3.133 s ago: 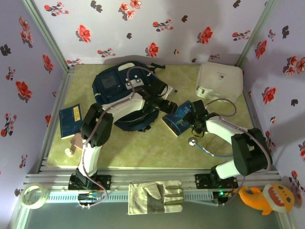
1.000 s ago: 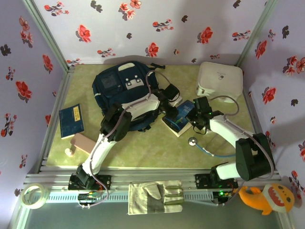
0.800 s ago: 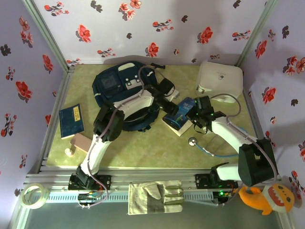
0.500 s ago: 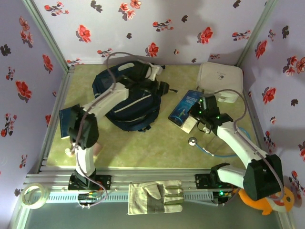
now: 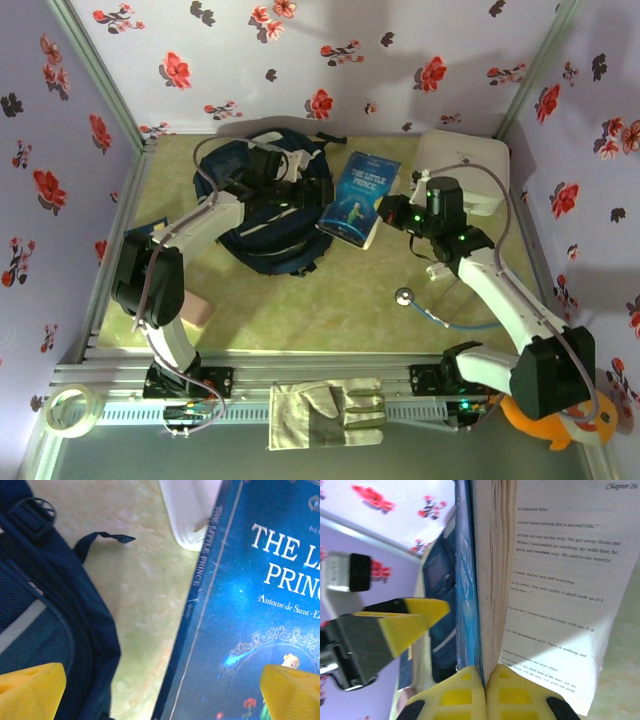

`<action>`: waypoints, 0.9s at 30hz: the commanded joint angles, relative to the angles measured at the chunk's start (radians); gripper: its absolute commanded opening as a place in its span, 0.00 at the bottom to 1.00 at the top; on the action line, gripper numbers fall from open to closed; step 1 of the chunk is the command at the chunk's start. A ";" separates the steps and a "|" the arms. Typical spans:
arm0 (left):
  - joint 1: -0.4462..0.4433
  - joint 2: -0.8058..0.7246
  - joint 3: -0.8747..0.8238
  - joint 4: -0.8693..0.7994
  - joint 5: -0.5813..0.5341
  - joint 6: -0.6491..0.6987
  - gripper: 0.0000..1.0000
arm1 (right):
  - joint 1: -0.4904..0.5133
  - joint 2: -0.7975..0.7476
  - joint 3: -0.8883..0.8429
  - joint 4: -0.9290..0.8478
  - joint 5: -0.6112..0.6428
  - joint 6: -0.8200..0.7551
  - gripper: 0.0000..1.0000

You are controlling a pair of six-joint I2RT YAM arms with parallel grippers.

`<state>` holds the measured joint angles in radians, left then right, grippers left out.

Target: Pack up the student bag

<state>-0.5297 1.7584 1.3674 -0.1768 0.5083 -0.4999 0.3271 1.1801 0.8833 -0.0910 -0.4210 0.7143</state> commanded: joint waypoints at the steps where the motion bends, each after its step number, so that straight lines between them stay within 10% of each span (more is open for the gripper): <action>1: 0.005 -0.022 -0.014 0.098 0.101 -0.053 1.00 | 0.003 0.043 0.053 0.165 -0.171 0.014 0.00; 10: 0.028 0.017 -0.004 0.160 0.202 -0.090 0.90 | 0.010 0.127 0.061 0.222 -0.249 0.019 0.00; 27: 0.040 -0.005 0.012 0.112 0.208 -0.056 0.26 | 0.010 0.213 0.102 0.091 -0.140 -0.071 0.00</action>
<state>-0.4683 1.7718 1.3586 -0.0856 0.6411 -0.5701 0.3267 1.3781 0.9554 -0.0349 -0.5575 0.6636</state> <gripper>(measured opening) 0.278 0.055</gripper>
